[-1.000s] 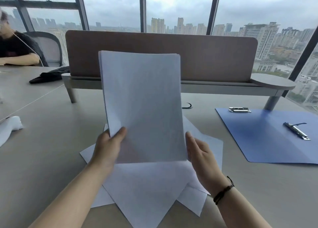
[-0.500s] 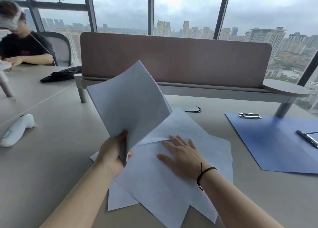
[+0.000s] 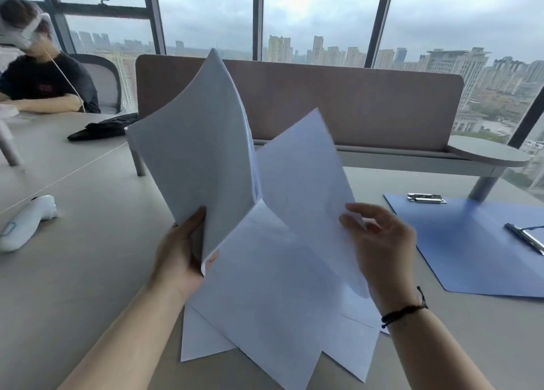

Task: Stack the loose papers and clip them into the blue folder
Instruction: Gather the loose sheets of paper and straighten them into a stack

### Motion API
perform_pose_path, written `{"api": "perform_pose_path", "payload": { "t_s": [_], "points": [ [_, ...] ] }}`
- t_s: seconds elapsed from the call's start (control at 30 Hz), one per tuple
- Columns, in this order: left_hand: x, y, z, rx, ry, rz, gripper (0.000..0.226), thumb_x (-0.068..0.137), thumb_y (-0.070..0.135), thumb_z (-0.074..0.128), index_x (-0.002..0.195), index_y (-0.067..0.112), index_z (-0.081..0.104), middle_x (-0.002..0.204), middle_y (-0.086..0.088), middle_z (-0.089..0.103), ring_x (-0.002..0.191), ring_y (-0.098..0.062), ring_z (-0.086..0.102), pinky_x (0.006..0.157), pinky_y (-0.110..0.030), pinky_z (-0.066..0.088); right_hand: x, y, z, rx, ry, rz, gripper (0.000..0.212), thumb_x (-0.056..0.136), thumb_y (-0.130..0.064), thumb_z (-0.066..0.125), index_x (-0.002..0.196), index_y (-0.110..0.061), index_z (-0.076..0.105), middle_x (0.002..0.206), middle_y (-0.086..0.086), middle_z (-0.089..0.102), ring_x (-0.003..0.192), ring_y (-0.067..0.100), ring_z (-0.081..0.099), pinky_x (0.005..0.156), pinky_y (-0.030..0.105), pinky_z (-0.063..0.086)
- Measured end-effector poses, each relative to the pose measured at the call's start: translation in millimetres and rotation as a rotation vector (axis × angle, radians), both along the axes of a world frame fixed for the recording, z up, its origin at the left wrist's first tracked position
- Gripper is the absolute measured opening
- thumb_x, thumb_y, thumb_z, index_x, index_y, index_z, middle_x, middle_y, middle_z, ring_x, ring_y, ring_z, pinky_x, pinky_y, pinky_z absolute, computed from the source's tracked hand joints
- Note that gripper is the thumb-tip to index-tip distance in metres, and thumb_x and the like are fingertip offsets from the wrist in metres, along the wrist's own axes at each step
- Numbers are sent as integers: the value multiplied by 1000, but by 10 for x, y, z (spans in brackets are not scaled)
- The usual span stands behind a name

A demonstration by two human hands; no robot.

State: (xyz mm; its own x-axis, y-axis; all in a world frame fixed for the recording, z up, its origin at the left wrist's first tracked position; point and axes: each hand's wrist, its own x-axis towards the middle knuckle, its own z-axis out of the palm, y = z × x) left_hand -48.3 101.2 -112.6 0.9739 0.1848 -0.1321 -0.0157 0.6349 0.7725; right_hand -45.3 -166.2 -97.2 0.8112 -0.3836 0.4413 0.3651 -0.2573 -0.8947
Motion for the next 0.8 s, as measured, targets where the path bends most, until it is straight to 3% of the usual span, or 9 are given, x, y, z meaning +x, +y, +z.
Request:
{"api": "perform_pose_path", "payload": {
  "t_s": [0.07,0.1,0.2,0.3,0.4,0.47,0.6,0.7,0.8],
  "points": [
    [-15,-37,-9,12,-10,-10,13,100,15,52,93,21,61,53,4,65,36,-10,57,34,-15,38,-16,-163,63,384,155,153,32,81,-2,78,105,-23,73,81,3,77,64,12,66,62,28,54],
    [-31,-61,-6,10,-24,-17,13,99,15,53,99,19,65,66,0,74,47,-15,68,39,-19,48,-23,-226,51,467,241,215,41,81,-1,78,114,-22,69,88,7,79,68,18,70,64,31,56],
    [-34,-108,-28,56,-22,1,26,94,17,62,118,18,70,108,-9,78,91,-29,76,71,-43,62,-86,-292,-91,425,453,350,33,85,2,71,115,-12,73,95,16,79,71,26,71,67,34,58],
    [-22,-154,-29,141,11,17,23,92,14,63,114,15,71,112,-11,77,96,-30,75,84,-47,58,-115,-263,-162,365,485,334,20,92,3,63,102,-6,78,80,10,78,60,21,69,58,30,57],
    [-26,-193,-66,217,57,-66,28,93,18,62,119,13,71,115,-12,75,105,-34,72,94,-51,53,-76,-273,-194,281,519,211,23,90,2,63,101,-12,77,76,7,78,51,18,66,49,26,53],
    [-17,-208,-105,286,109,-106,27,94,20,63,118,13,72,114,-12,76,105,-34,72,95,-51,53,-69,-287,-243,218,606,182,24,86,4,64,100,-10,76,73,9,78,49,18,66,49,26,52],
    [3,-254,-174,445,183,-100,20,95,17,63,109,8,74,104,-12,78,95,-33,74,86,-43,56,-49,-330,-365,84,747,159,7,81,5,66,79,8,72,59,10,65,51,22,58,54,29,48],
    [29,-251,-225,539,200,-55,13,95,13,64,102,11,75,96,-6,80,87,-25,75,77,-34,56,-23,-305,-400,-69,712,122,12,75,-4,66,84,-3,75,65,6,67,56,21,58,56,29,47],
    [35,-228,-230,572,212,-53,12,95,14,64,99,14,75,94,-2,80,85,-23,74,78,-35,55,-40,-251,-393,-97,645,149,18,85,-9,61,89,-17,77,63,0,70,52,18,58,51,24,45]
  ]
}}
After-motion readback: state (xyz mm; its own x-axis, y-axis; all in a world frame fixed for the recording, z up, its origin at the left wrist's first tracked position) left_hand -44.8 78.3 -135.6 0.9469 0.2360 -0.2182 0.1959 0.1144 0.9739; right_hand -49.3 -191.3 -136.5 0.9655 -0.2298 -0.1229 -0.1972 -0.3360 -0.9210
